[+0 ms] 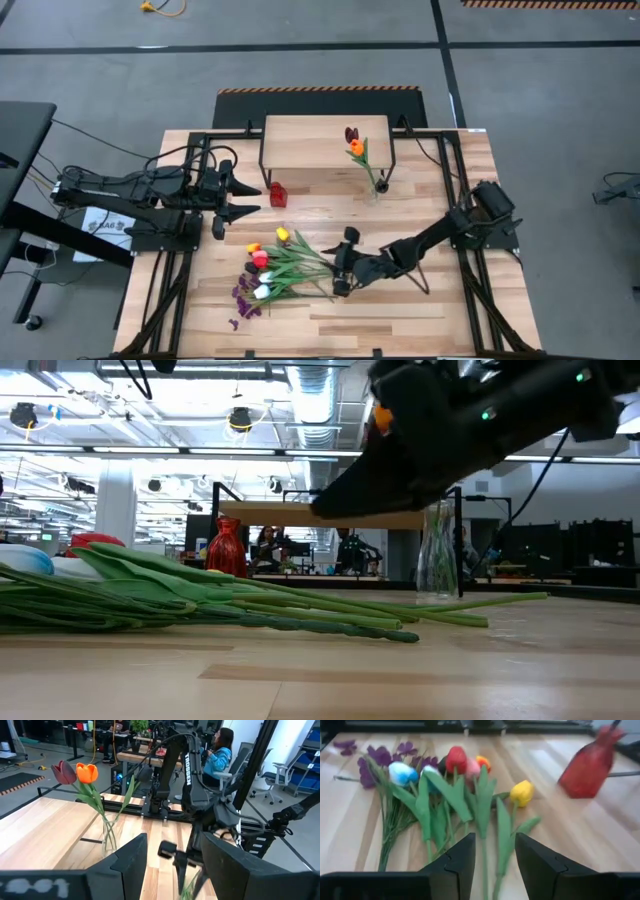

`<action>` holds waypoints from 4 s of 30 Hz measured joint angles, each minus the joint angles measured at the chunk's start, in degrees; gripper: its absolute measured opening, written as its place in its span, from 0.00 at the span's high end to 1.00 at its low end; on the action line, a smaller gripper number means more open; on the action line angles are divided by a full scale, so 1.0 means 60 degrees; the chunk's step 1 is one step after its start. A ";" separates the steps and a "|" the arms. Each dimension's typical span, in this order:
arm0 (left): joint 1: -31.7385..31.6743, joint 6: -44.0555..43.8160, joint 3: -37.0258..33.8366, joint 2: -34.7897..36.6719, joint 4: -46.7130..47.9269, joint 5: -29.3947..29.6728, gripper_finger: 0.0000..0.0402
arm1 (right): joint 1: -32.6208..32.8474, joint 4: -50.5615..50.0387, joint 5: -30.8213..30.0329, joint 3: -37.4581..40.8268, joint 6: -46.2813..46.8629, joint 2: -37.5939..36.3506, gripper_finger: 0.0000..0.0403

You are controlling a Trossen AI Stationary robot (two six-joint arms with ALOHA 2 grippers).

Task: Pick and place flowers into a vace then onto a shelf
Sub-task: Put the red flower into the transparent vase

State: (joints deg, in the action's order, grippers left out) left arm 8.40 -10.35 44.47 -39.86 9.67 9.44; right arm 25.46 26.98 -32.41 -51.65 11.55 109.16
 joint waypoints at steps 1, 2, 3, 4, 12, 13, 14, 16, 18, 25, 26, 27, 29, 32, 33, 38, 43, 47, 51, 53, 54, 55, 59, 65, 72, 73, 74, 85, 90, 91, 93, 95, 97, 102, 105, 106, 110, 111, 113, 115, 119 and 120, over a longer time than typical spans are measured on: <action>0.0000 0.0000 0.0000 0.0000 0.0002 0.0000 0.56 | -0.0034 0.0014 0.0191 -0.0154 0.0000 0.0184 0.67; 0.0001 0.0000 0.0000 -0.0004 0.0003 -0.0001 0.56 | -0.0054 0.0013 0.0316 -0.0280 0.0001 0.0338 0.67; 0.0000 0.0000 0.0000 -0.0002 0.0002 -0.0001 0.56 | -0.0073 -0.0014 0.0410 -0.0401 -0.0002 0.0469 0.67; 0.0000 0.0000 0.0000 0.0000 0.0003 -0.0001 0.56 | -0.0079 -0.0017 0.0430 -0.0553 -0.0001 0.0618 0.67; 0.0001 0.0000 0.0000 0.0000 0.0016 -0.0008 0.56 | -0.0146 -0.0358 0.0580 -0.1636 -0.0251 0.1551 0.67; 0.0001 -0.0002 0.0000 -0.0002 0.0021 -0.0008 0.56 | -0.0159 -0.0554 0.0651 -0.1733 -0.0252 0.1579 0.67; 0.0001 -0.0018 0.0000 0.0000 0.0036 -0.0008 0.56 | -0.0184 -0.0706 0.0677 -0.1798 -0.0251 0.1579 0.67; 0.0001 -0.0073 0.0000 -0.0004 0.0080 -0.0008 0.56 | -0.0210 -0.0783 0.0681 -0.1895 -0.0248 0.1574 0.67; 0.0001 -0.0076 0.0000 -0.0004 0.0084 -0.0008 0.56 | -0.0247 -0.0909 0.0674 -0.1892 -0.0251 0.1561 0.67; 0.0001 -0.0146 0.0000 -0.0004 0.0083 -0.0008 0.56 | -0.0522 -0.1223 0.1624 -0.1881 0.0080 0.1564 0.67; 0.0001 -0.0156 0.0000 -0.0004 0.0083 -0.0008 0.56 | -0.0533 -0.1251 0.1646 -0.1881 0.0080 0.1564 0.67; 0.0001 -0.0159 0.0000 0.0000 0.0083 -0.0008 0.56 | -0.0539 -0.1274 0.1644 -0.1881 0.0080 0.1564 0.67; 0.0001 -0.0170 0.0000 -0.0002 0.0083 -0.0008 0.56 | -0.0581 -0.1353 0.1681 -0.1881 0.0082 0.1564 0.67; 0.0001 -0.0182 0.0000 -0.0004 0.0083 -0.0008 0.56 | -0.0636 -0.1563 0.1895 -0.1877 0.0087 0.1564 0.67; 0.0001 -0.0182 0.0000 -0.0004 0.0083 -0.0008 0.56 | -0.0643 -0.1597 0.1963 -0.1877 0.0099 0.1564 0.67; 0.0001 -0.0182 0.0000 -0.0003 0.0084 -0.0006 0.56 | -0.0709 -0.1749 0.2240 -0.1873 0.0174 0.1564 0.67; -0.0002 -0.0183 0.0000 -0.0004 0.0086 -0.0007 0.56 | -0.0780 -0.1946 0.2408 -0.1873 0.0327 0.1564 0.68; 0.0001 -0.0217 0.0000 -0.0001 0.0088 -0.0008 0.56 | -0.0843 -0.2150 0.2412 -0.1870 0.0356 0.1564 0.71; 0.0001 -0.0248 0.0000 -0.0004 0.0186 -0.0005 0.56 | -0.0908 -0.2149 0.2412 -0.1870 0.0354 0.1564 0.76; 0.0001 -0.0248 0.0000 -0.0004 0.0218 -0.0005 0.56 | -0.0895 -0.2146 0.2408 -0.1870 0.0352 0.1564 0.79; 0.0001 -0.0248 0.0000 -0.0002 0.0227 -0.0005 0.56 | -0.0895 -0.2149 0.2408 -0.1870 0.0349 0.1564 0.80; 0.0001 -0.0248 0.0000 -0.0004 0.0229 -0.0005 0.56 | -0.0895 -0.2149 0.2408 -0.1870 0.0349 0.1564 0.82; 0.0001 -0.0248 0.0000 0.0000 0.0229 -0.0007 0.56 | -0.0893 -0.2177 0.2416 -0.1870 0.0342 0.1564 0.90; 0.0001 -0.0248 0.0000 0.0000 0.0229 -0.0005 0.56 | -0.0884 -0.2237 0.2417 -0.1870 0.0257 0.1564 0.98; 0.0001 -0.0295 0.0000 0.0000 0.0229 -0.0006 0.56 | -0.0876 -0.2226 0.2414 -0.1879 0.0094 0.1564 0.99; 0.0001 -0.0319 0.0000 -0.0002 0.0231 -0.0005 0.56 | -0.0876 -0.2245 0.2403 -0.1910 0.0073 0.1561 0.99; -0.0002 -0.0324 0.0000 -0.0004 0.0233 -0.0005 0.56 | -0.0876 -0.2254 0.2402 -0.1962 0.0034 0.1564 0.99; 0.0001 -0.0328 0.0000 -0.0003 0.0291 -0.0005 0.56 | -0.0736 -0.4999 0.2308 -0.3780 -0.0674 0.1557 1.00; 0.0001 -0.0408 0.0000 -0.0002 0.0300 -0.0005 0.56 | -0.0553 -0.6757 0.1883 -0.4794 -0.0917 0.1557 1.00; 0.0001 -0.0413 0.0000 0.0000 0.0304 -0.0007 0.56 | -0.0521 -0.7079 0.1847 -0.4975 -0.0957 0.1557 1.00; 0.0000 -0.0418 0.0000 -0.0002 0.0347 -0.0005 0.56 | -0.0447 -0.7561 0.1815 -0.5323 -0.1111 0.1556 1.00; 0.0001 -0.0419 0.0000 -0.0004 0.0380 -0.0005 0.56 | -0.0347 -0.7926 0.1766 -0.5525 -0.1332 0.1407 1.00; 0.0001 -0.0419 0.0000 0.0000 0.0424 -0.0005 0.56 | -0.0237 -0.7960 0.1554 -0.5589 -0.1449 0.1193 1.00; 0.0001 -0.0421 0.0000 -0.0004 0.0491 -0.0005 0.56 | 0.0106 -0.8643 0.0506 -0.5574 -0.1512 0.0305 1.00; -0.0001 -0.0419 0.0000 -0.0004 0.0491 -0.0005 0.56 | 0.0409 -0.8831 -0.0393 -0.5574 -0.1584 -0.0262 1.00; 0.0001 -0.0422 0.0000 -0.0003 0.0490 -0.0005 0.56 | 0.0537 -0.8839 -0.0723 -0.5574 -0.1658 -0.0458 1.00; 0.0001 -0.0422 0.0000 -0.0001 0.0488 -0.0005 0.56 | 0.1066 -0.8753 -0.2274 -0.5574 -0.2008 -0.1211 1.00; -0.0003 -0.0419 0.0000 0.0000 0.0488 -0.0001 0.56 | 0.1184 -0.8706 -0.2693 -0.5574 -0.2061 -0.1388 1.00; -0.0001 -0.0419 0.0000 -0.0002 0.0488 -0.0005 0.56 | 0.1389 -0.8623 -0.3502 -0.5567 -0.2195 -0.1729 1.00; 0.0001 -0.0418 0.0000 -0.0001 0.0488 -0.0005 0.56 | 0.1508 -0.8295 -0.4143 -0.5567 -0.2364 -0.2043 1.00; 0.0001 -0.0377 0.0000 0.0000 0.0488 -0.0005 0.56 | 0.1590 -0.7600 -0.5034 -0.5567 -0.3005 -0.2566 1.00; 0.0001 -0.0333 0.0000 0.0000 0.0488 -0.0003 0.56 | 0.1582 -0.7420 -0.5219 -0.5565 -0.3196 -0.2690 1.00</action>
State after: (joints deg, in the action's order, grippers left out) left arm 8.40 -12.35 44.47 -39.86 12.60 9.42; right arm 34.96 -17.54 -63.72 -85.04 -7.62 93.02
